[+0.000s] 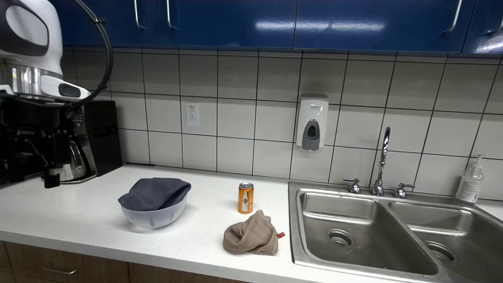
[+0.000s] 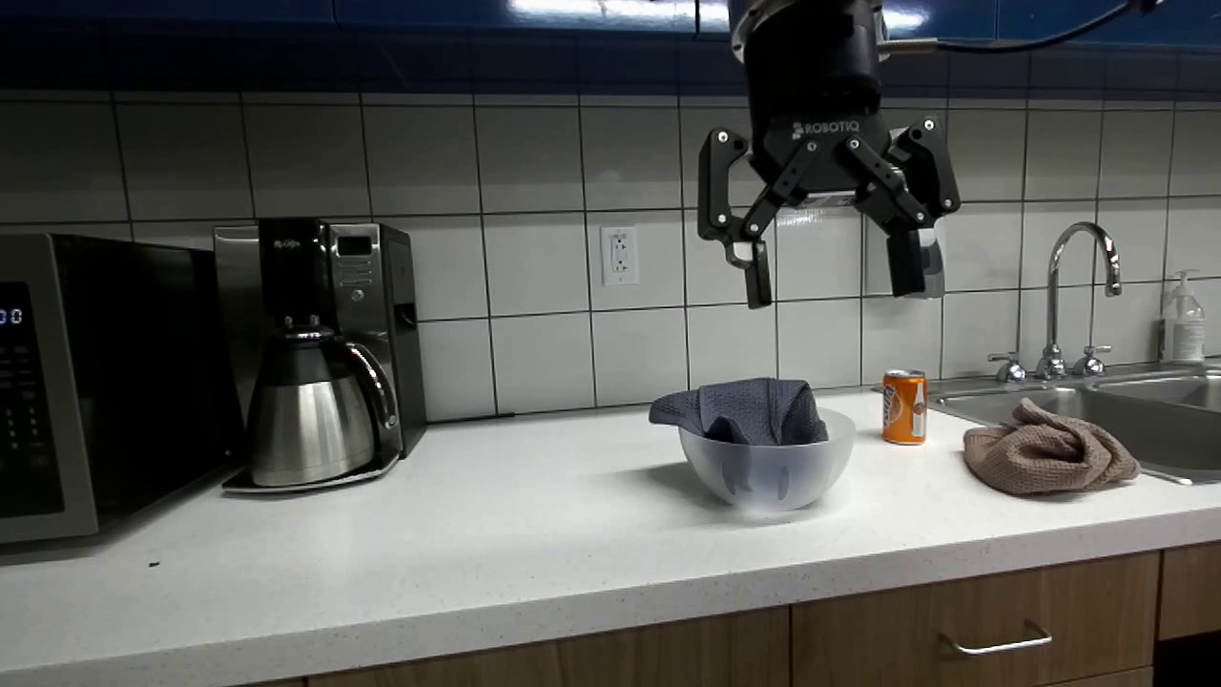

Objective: Remove the towel from the bowl, then place it on the counter

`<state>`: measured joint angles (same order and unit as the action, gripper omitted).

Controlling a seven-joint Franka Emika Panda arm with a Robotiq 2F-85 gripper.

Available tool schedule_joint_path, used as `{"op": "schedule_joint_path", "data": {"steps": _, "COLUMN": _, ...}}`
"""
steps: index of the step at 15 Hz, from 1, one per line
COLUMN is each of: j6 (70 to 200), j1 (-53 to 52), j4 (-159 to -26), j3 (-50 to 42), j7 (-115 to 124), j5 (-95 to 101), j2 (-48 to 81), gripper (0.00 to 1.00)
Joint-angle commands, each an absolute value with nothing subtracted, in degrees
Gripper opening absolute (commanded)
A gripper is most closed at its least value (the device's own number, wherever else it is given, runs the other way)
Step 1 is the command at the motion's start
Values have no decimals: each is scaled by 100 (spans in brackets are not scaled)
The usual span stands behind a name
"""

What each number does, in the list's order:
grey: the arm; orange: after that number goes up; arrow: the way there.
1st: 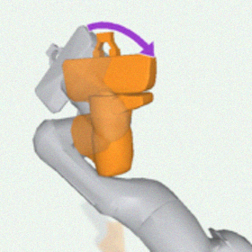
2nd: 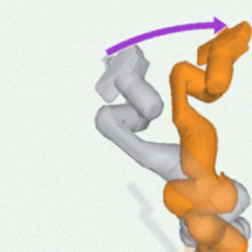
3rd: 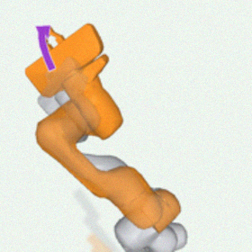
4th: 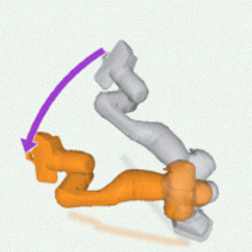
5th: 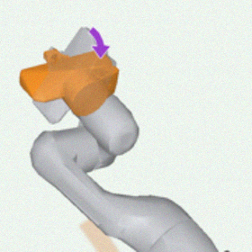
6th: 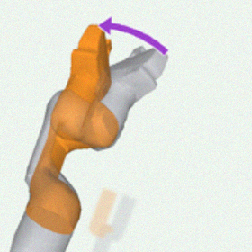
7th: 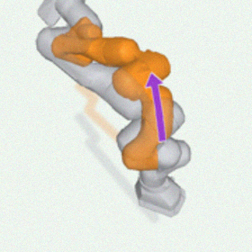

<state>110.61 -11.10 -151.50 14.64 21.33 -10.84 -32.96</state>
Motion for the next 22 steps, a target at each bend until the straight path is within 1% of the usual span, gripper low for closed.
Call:
{"op": "schedule_joint_path", "data": {"steps": 1, "j6": 11484, "j1": -801, "j4": -15262, "j3": 1557, "j7": 2505, "j5": -821, "j2": -3267, "gripper": 100}}
{"op": "schedule_joint_path", "data": {"steps": 12, "j6": 12399, "j1": -63, "j4": -15146, "j3": 1360, "j7": 2727, "j5": 54, "j2": -2759, "gripper": 100}}
{"op": "schedule_joint_path", "data": {"steps": 17, "j6": 12849, "j1": 179, "j4": -14984, "j3": 1261, "j7": 2785, "j5": 384, "j2": -2297, "gripper": 100}}
{"op": "schedule_joint_path", "data": {"steps": 22, "j6": 13572, "j1": 287, "j4": -14753, "j3": 1205, "j7": 2986, "j5": 545, "j2": -1692, "gripper": 100}}
